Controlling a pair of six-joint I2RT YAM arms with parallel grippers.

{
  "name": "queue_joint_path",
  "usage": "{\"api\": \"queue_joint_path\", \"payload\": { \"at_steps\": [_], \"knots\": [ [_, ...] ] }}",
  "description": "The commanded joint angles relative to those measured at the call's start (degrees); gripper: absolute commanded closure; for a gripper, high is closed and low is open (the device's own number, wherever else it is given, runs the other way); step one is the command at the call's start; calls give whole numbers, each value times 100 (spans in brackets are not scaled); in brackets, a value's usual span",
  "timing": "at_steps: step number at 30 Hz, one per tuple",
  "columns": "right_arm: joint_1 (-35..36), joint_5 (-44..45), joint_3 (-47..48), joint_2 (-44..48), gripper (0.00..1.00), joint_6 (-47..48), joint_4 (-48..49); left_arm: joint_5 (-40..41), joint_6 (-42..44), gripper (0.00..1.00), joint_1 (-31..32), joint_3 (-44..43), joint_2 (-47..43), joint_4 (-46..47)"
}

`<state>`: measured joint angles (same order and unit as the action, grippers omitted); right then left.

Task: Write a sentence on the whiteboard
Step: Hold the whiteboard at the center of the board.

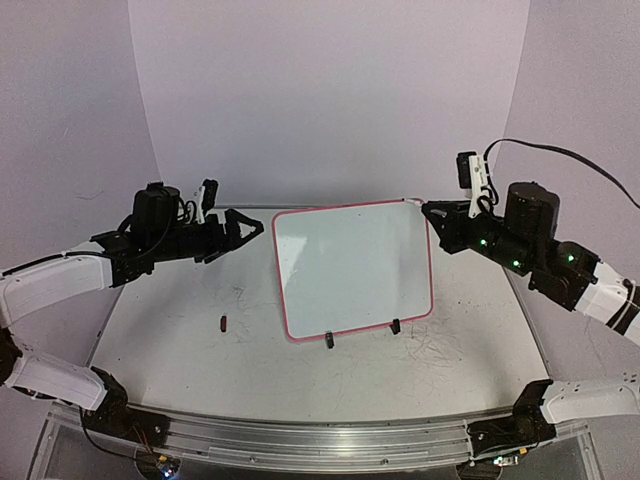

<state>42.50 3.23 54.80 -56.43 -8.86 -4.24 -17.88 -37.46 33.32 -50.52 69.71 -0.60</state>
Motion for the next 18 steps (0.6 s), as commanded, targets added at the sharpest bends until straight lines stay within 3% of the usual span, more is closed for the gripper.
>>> {"api": "queue_joint_path", "payload": {
  "at_steps": [1, 7, 12, 18],
  "knots": [
    [-6, -29, -78, 380, 100, 282, 61, 474, 316, 1, -27, -180, -71, 122],
    [-5, -126, -164, 531, 100, 237, 64, 737, 853, 1, -92, -383, 380, 149],
    [-5, -199, -292, 571, 100, 25, 65, -206, 939, 2, -389, -938, 1264, 113],
    [-5, -384, -285, 418, 100, -187, 56, -442, 1134, 4, -411, -1386, 1994, 362]
  ]
}}
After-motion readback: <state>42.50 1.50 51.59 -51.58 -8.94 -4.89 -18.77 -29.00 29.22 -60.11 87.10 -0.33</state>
